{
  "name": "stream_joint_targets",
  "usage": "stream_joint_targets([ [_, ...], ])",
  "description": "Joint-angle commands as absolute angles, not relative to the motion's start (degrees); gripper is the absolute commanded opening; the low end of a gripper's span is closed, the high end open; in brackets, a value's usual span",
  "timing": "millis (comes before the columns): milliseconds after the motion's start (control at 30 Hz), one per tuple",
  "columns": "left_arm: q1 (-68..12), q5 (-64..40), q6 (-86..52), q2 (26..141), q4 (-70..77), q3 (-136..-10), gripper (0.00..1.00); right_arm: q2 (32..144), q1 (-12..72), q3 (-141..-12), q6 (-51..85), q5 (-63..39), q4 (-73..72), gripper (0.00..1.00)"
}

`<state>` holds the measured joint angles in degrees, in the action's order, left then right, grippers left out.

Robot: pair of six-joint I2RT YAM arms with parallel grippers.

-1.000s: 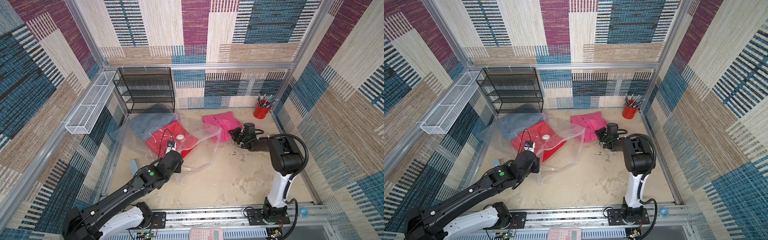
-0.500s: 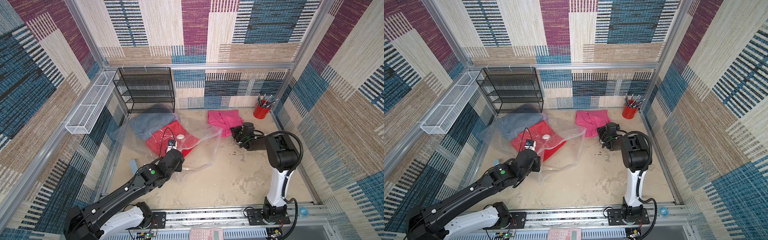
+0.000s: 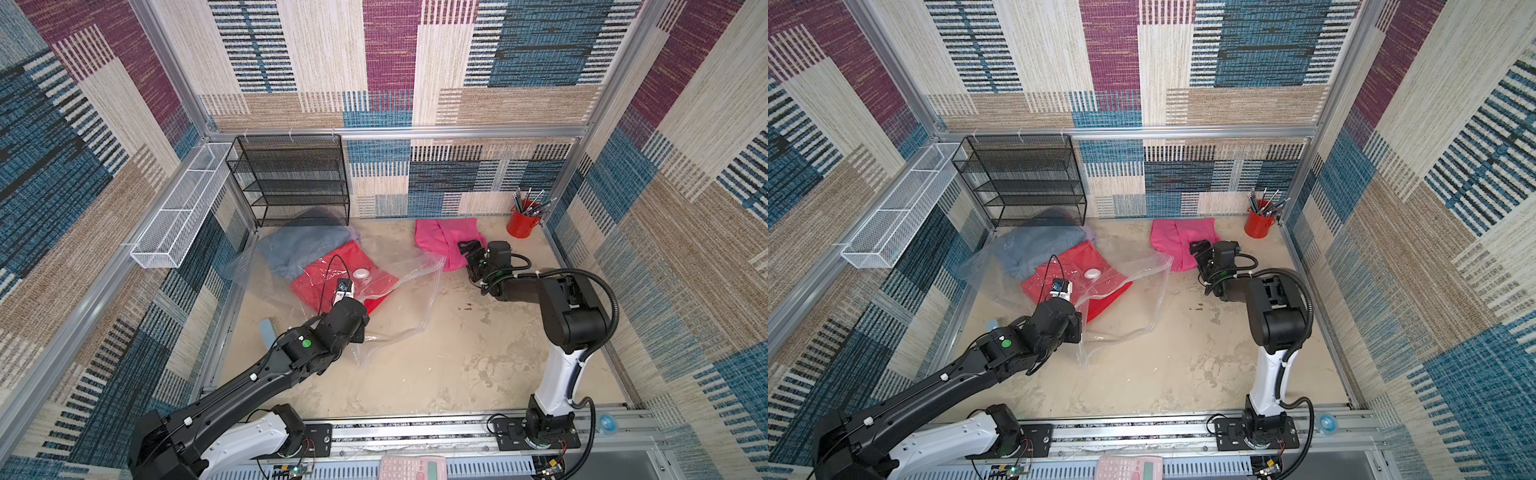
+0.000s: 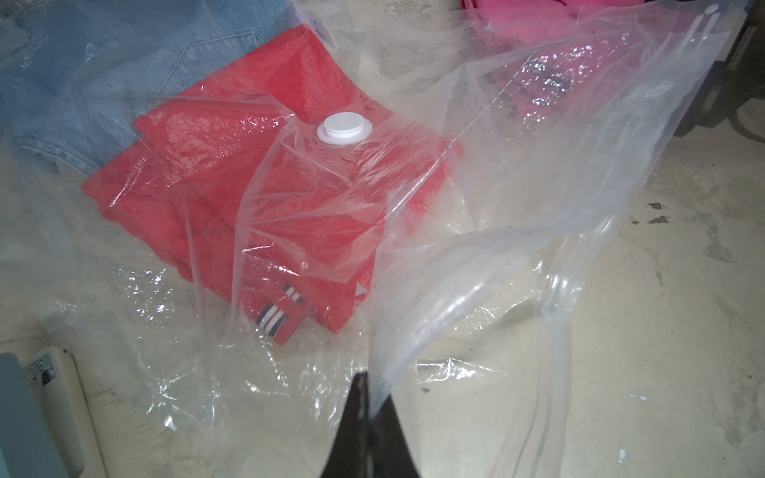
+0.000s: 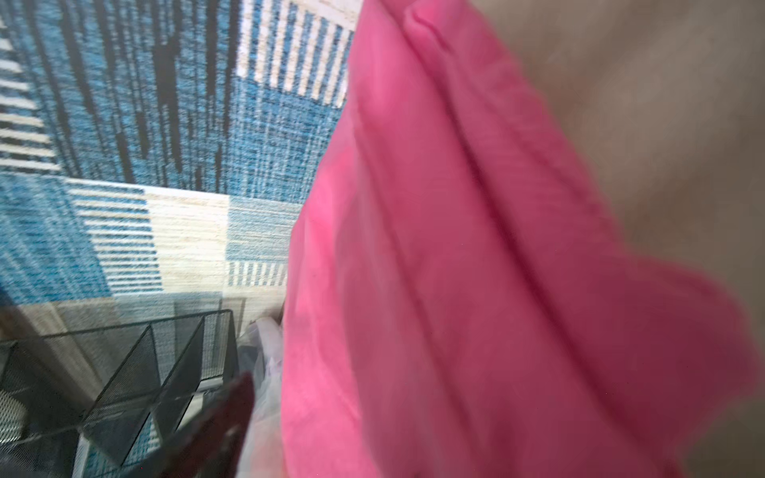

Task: Take the trousers out of the vacuum bag
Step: Place the trousers at the center of the board, then take out the trousers from the vacuum bag.

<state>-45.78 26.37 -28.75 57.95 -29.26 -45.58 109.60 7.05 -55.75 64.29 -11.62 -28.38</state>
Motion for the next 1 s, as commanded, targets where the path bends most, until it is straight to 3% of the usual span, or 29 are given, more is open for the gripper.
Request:
stream_joint_targets([
  [0, -45.70, 26.03, -28.48, 58.01, -28.79, -45.80, 0.00, 105.55, 7.03, -52.56, 61.96, -13.55, -27.81, 1.00],
  [167, -45.70, 26.04, -28.81, 58.41, -27.93, -45.80, 0.00, 95.79, 7.04, -42.28, 61.18, -16.35, -27.02, 1.00],
  [367, -45.70, 25.57, -29.28, 58.80, -26.06, -45.60, 0.00, 77.69, 6.94, -30.55, 50.38, -20.37, -16.93, 1.00],
  [533, -45.65, 26.07, -29.86, 59.44, -25.40, -44.77, 0.00, 59.14, 6.99, -26.97, 36.78, -25.87, -2.23, 0.99],
  [667, -45.72, 26.06, -29.80, 59.72, -25.48, -44.34, 0.00, 48.83, 7.01, -23.98, 37.25, -28.66, 2.33, 0.97],
  [800, -45.70, 25.74, -29.79, 59.98, -26.71, -45.43, 0.00, 46.87, 8.63, -21.01, 42.35, -32.09, -2.23, 0.93],
  [967, -45.66, 24.38, -29.20, 59.29, -25.94, -45.35, 0.00, 49.30, 18.37, -22.49, 47.49, -27.95, -7.02, 0.89],
])
